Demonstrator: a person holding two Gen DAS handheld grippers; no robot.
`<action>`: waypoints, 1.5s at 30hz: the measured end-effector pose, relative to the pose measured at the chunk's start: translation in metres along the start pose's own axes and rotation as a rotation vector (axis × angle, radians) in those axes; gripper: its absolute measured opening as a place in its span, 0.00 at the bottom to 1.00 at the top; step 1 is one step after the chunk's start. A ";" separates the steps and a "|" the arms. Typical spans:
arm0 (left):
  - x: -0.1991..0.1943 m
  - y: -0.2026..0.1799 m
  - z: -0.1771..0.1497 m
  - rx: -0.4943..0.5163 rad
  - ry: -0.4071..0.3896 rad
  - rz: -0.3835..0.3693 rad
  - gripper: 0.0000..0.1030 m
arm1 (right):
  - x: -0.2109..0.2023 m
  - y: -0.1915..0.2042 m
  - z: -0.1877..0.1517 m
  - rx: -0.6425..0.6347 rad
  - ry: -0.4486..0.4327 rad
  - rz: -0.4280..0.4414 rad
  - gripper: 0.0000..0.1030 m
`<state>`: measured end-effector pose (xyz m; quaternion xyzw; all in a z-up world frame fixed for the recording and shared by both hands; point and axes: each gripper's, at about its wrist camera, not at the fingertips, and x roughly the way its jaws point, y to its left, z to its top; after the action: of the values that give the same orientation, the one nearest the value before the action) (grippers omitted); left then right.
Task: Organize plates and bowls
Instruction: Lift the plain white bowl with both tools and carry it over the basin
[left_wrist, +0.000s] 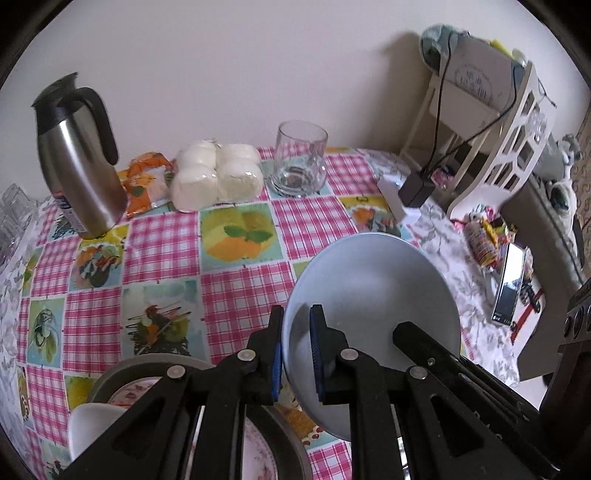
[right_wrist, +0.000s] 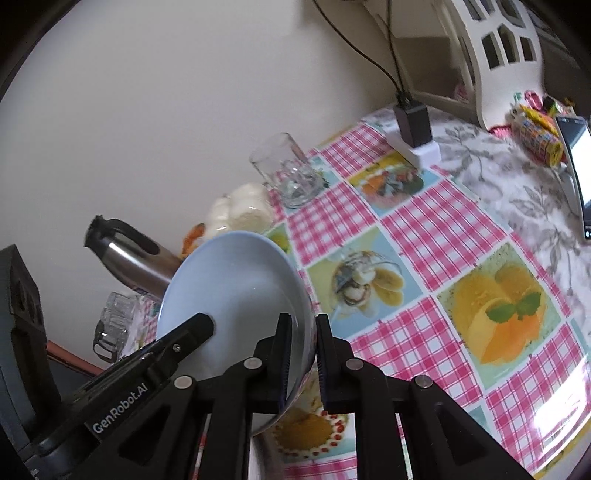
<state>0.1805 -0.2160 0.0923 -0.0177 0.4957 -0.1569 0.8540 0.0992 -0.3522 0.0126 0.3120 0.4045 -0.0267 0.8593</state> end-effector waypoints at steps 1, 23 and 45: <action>-0.005 0.003 0.000 -0.007 -0.009 0.003 0.13 | -0.002 0.003 0.000 -0.007 -0.004 0.003 0.14; -0.078 0.081 -0.024 -0.166 -0.107 0.029 0.13 | -0.015 0.096 -0.032 -0.194 -0.014 0.094 0.14; -0.112 0.141 -0.063 -0.294 -0.121 0.043 0.13 | -0.008 0.159 -0.077 -0.330 0.059 0.117 0.14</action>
<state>0.1109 -0.0421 0.1282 -0.1415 0.4611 -0.0630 0.8738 0.0891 -0.1830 0.0638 0.1905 0.4096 0.0991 0.8866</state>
